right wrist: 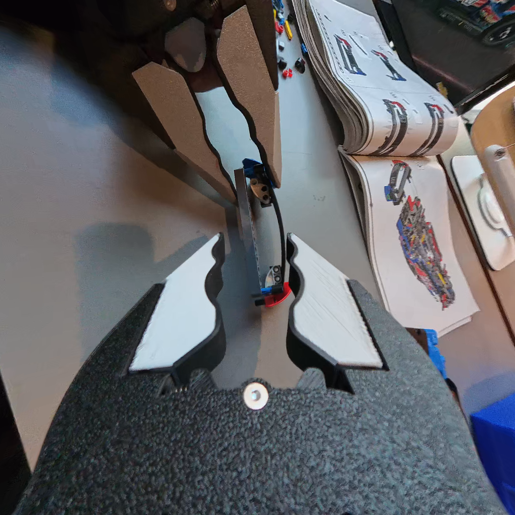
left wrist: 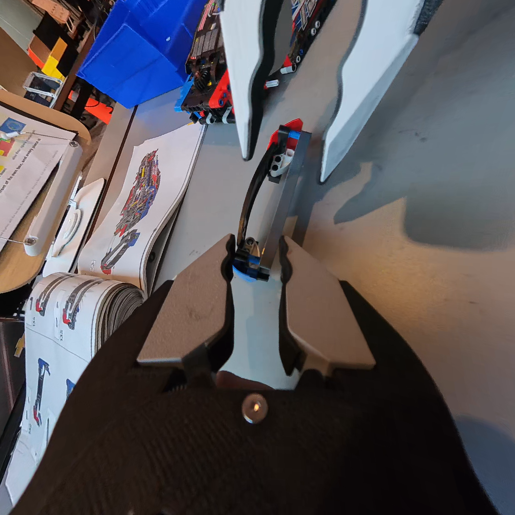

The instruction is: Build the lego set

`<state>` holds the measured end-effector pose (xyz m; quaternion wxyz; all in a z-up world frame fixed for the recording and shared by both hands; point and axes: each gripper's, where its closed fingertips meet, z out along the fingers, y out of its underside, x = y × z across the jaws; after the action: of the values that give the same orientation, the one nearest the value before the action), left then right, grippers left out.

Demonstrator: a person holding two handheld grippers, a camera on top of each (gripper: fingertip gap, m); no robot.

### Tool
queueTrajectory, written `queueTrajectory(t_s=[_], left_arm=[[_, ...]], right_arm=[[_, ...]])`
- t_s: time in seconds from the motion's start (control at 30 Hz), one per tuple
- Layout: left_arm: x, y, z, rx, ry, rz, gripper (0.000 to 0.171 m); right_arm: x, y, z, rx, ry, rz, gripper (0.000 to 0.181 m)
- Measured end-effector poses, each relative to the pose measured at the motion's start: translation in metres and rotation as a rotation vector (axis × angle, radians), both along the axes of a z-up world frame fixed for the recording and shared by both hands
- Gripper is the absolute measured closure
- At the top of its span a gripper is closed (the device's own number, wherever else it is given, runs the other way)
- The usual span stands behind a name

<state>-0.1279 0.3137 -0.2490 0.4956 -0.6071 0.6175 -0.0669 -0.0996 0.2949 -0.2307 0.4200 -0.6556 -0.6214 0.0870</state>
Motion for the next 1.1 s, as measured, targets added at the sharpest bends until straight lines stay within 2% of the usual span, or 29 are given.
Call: queueTrajectory(t_s=[0.2,0.47,0.7,1.1], left_arm=[[-0.001,0.002,0.006,-0.039,-0.046,0.021,0.144],[-0.002,0.002,0.005,-0.076,-0.059,0.028,0.144],[-0.005,0.006,0.006,-0.135,-0.085,0.060,0.144],[-0.006,0.003,0.003,-0.204,-0.095,0.052,0.145]], right_arm=[[0.007,0.004,0.004,0.094,-0.021,-0.017,0.148],[0.019,0.014,-0.005,0.112,-0.039,-0.067,0.151],[0.022,0.017,0.000,0.103,0.020,-0.087,0.161],[0.026,0.025,-0.003,0.056,0.075,-0.118,0.160]])
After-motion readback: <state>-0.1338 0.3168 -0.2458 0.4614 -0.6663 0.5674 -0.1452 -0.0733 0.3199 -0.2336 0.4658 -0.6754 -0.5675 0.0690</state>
